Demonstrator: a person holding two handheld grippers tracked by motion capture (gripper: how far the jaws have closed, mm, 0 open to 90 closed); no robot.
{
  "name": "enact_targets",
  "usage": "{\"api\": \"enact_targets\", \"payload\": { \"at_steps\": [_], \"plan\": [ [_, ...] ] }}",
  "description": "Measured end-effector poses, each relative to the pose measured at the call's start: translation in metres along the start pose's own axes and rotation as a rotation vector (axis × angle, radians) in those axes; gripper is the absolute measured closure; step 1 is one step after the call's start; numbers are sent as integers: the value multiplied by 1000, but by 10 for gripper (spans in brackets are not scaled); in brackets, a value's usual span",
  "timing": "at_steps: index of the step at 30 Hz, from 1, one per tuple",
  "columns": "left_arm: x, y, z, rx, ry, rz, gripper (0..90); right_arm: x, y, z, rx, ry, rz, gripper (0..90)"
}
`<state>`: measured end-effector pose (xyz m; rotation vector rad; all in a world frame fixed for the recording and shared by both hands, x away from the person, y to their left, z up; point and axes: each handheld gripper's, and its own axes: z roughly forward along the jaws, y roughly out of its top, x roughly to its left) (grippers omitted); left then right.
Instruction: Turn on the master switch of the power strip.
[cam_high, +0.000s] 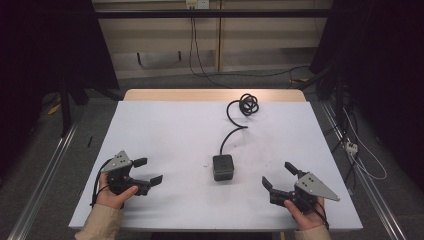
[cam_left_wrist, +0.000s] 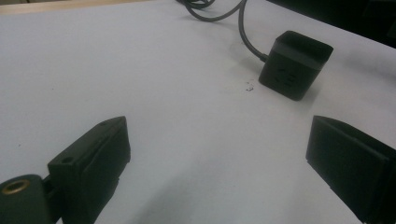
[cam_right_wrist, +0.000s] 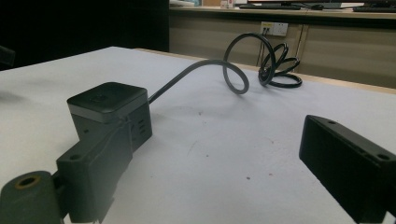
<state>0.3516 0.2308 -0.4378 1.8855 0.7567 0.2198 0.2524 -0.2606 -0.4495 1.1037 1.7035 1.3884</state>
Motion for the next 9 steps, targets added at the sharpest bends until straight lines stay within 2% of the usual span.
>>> {"api": "enact_targets", "payload": {
  "at_steps": [4,9],
  "plan": [
    [1,-2,-1,4,8,-1,61,0,0,0,1,0,0,90],
    [5,-4,-2,25,43,1,61,0,0,0,2,1,2,91]
  ]
}}
